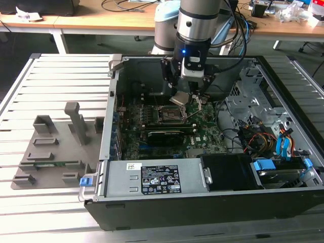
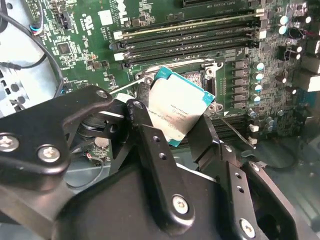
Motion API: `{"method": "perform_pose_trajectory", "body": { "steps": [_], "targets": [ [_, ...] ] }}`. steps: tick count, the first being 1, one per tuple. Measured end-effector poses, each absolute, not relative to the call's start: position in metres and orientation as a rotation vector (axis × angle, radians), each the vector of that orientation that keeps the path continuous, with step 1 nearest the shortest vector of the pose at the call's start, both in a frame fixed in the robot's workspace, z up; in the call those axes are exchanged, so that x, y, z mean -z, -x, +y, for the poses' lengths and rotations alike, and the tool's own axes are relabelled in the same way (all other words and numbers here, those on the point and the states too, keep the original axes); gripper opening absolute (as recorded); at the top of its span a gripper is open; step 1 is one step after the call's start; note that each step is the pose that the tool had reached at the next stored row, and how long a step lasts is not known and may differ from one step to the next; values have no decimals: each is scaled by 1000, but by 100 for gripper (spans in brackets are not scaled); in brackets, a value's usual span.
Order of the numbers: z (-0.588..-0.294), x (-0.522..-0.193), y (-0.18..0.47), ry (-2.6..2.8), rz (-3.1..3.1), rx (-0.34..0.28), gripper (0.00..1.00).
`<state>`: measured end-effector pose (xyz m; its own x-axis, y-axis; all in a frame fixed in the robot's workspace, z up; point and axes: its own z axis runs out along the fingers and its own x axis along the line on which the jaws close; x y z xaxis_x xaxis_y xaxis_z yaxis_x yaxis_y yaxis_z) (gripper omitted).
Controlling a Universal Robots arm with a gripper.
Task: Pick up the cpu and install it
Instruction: 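Place the cpu into insertion slot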
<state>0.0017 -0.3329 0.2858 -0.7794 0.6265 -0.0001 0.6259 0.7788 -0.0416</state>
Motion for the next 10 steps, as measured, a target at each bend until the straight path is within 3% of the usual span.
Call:
{"method": "perform_pose_trajectory", "body": {
  "steps": [10],
  "targets": [
    [-333,-285,-2,1287,-2847,-60,55]
  ]
}}
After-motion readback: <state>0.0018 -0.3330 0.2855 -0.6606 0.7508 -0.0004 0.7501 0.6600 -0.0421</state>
